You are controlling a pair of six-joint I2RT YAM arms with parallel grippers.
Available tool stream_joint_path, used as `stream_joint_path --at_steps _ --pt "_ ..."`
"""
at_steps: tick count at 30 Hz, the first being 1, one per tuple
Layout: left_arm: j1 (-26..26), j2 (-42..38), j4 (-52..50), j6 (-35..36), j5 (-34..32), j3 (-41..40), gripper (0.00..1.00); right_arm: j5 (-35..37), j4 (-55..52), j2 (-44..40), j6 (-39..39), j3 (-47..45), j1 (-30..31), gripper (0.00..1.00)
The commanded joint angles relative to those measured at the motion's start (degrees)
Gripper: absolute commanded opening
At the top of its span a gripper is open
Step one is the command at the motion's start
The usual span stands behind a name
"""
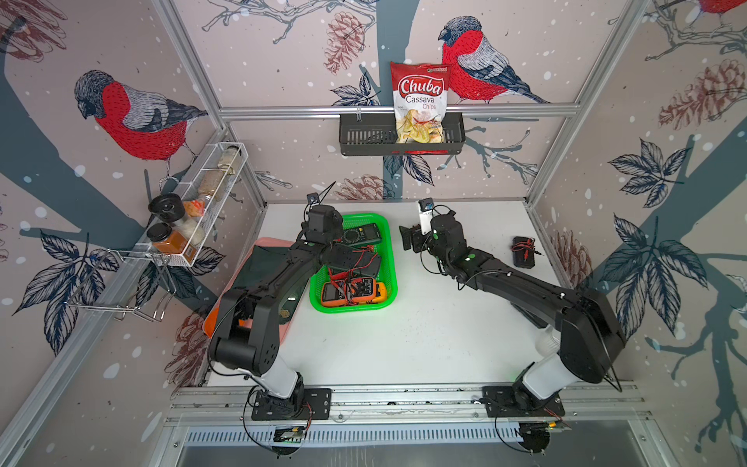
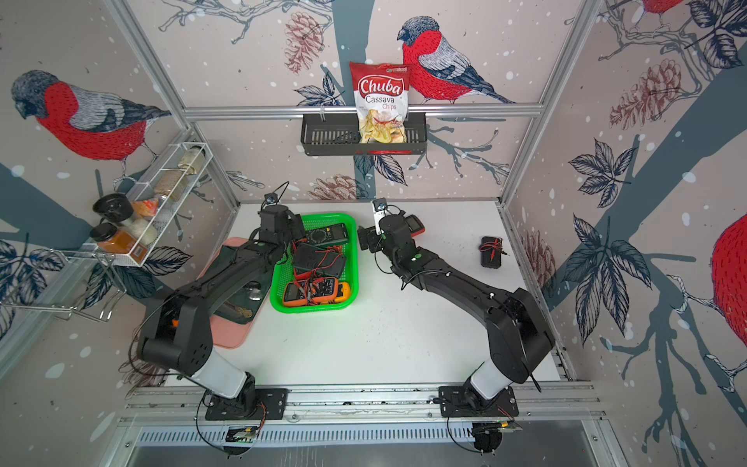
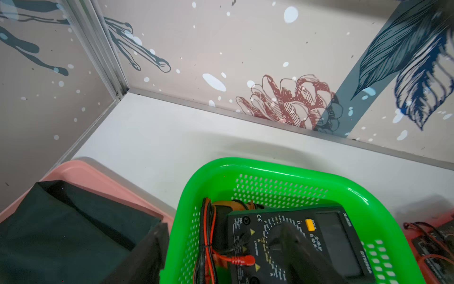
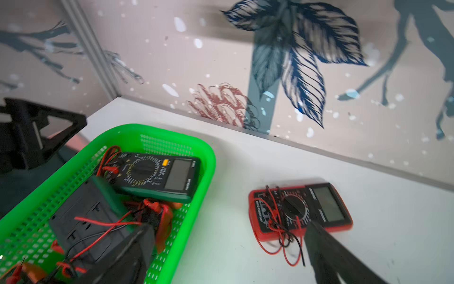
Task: Put the multimeter into the basket
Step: Adjust the multimeter in the basket.
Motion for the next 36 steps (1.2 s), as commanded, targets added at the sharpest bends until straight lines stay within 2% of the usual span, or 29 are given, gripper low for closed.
stream_joint_path --at_steps 1,7,18,29,36 --pt "-0.3 3.3 -6.6 1.6 -2.2 3.1 0.72 2.9 -2.6 -1.6 12.1 -1.3 -3.2 1.00" --pt "-2.0 5.9 -8.6 2.2 -5.1 2.6 0.67 1.3 -5.5 -3.2 17.3 -3.6 -8.5 1.00" --pt "-2.5 4.2 -12.0 0.6 -10.0 -2.6 0.67 0.0 -9.9 -4.3 20.6 -4.1 -14.5 1.00" --pt "-2.5 0.6 -13.4 -0.3 -11.5 -6.2 0.68 -0.5 -10.0 -4.0 20.0 -4.6 -15.6 1.00" --pt "-2.6 -3.3 -12.2 -1.5 -10.3 -7.7 0.70 -3.1 -8.4 2.2 18.2 -1.3 -18.7 1.00"
